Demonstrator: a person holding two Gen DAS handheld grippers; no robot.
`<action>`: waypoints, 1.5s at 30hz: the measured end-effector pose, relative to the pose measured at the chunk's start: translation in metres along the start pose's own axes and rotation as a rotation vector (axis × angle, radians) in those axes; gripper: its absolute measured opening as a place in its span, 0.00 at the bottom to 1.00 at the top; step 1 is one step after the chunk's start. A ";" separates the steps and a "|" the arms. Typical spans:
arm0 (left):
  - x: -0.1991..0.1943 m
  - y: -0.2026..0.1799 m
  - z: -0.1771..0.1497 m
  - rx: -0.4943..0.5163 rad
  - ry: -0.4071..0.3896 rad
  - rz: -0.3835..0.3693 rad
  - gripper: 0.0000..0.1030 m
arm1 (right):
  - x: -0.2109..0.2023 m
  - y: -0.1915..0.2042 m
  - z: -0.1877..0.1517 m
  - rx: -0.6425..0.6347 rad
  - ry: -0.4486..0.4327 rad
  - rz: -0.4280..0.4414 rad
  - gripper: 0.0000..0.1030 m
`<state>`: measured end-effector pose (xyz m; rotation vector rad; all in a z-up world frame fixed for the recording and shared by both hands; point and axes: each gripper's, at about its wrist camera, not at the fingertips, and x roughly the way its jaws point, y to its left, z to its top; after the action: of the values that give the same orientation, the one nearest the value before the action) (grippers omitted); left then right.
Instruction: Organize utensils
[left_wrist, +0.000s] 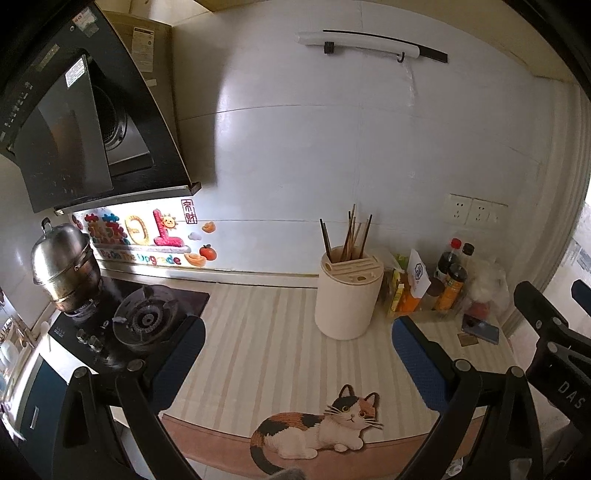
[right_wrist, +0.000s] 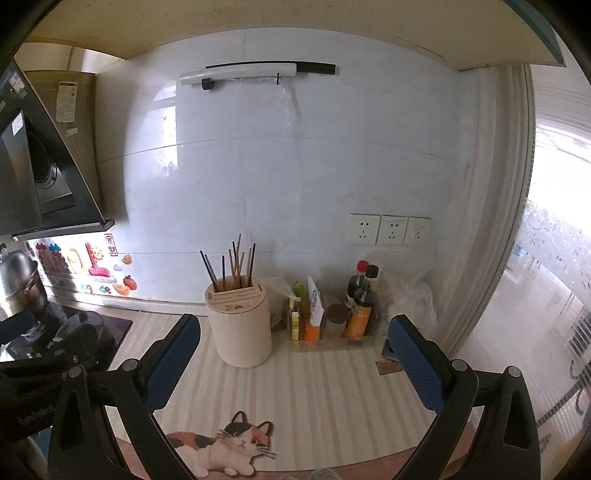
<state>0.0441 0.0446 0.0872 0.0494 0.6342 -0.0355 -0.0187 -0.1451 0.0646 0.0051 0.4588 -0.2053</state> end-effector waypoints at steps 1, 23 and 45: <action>0.000 0.000 0.000 0.000 0.001 0.001 1.00 | 0.000 0.000 0.000 0.001 -0.001 -0.001 1.00; 0.005 0.005 0.005 -0.002 -0.012 0.015 1.00 | 0.005 0.002 0.002 0.010 -0.001 0.003 1.00; 0.012 0.006 0.011 -0.009 -0.009 0.015 1.00 | 0.015 0.005 0.005 0.007 0.014 0.005 1.00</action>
<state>0.0607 0.0500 0.0886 0.0453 0.6245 -0.0184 -0.0027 -0.1431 0.0622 0.0142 0.4723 -0.2024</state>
